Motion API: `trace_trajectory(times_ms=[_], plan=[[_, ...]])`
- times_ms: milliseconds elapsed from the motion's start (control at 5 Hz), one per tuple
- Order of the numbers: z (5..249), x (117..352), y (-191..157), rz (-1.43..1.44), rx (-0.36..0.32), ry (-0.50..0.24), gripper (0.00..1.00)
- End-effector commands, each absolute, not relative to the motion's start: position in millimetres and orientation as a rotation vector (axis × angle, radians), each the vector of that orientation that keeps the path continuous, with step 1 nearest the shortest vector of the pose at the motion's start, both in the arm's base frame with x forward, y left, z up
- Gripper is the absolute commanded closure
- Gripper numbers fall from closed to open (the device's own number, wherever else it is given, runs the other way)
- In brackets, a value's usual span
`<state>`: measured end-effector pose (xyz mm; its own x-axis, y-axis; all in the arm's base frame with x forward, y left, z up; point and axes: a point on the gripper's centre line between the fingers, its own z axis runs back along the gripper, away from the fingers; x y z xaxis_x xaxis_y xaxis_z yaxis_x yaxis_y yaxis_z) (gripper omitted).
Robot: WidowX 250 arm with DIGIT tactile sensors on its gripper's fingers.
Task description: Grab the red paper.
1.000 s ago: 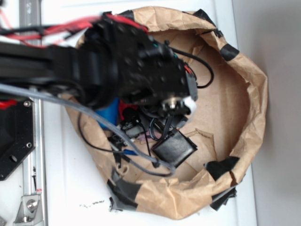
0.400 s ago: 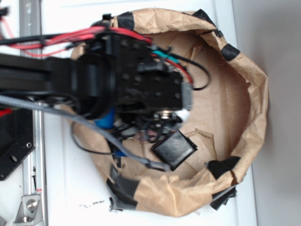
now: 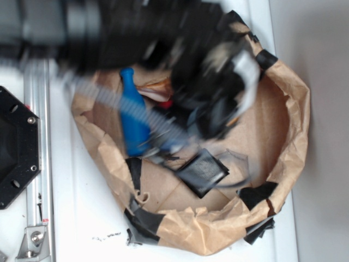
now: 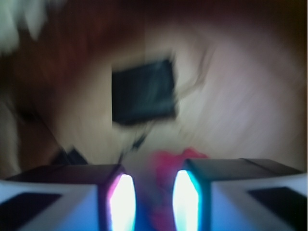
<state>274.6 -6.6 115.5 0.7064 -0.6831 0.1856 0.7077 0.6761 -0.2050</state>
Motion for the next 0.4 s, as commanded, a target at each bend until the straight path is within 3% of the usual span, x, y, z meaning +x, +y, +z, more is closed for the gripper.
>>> trace_trajectory(times_ms=[0, 200], plan=[[153, 287, -12, -0.749, -0.245, -0.209, 1.0], [138, 266, 1, -0.688, -0.338, -0.229, 0.0]])
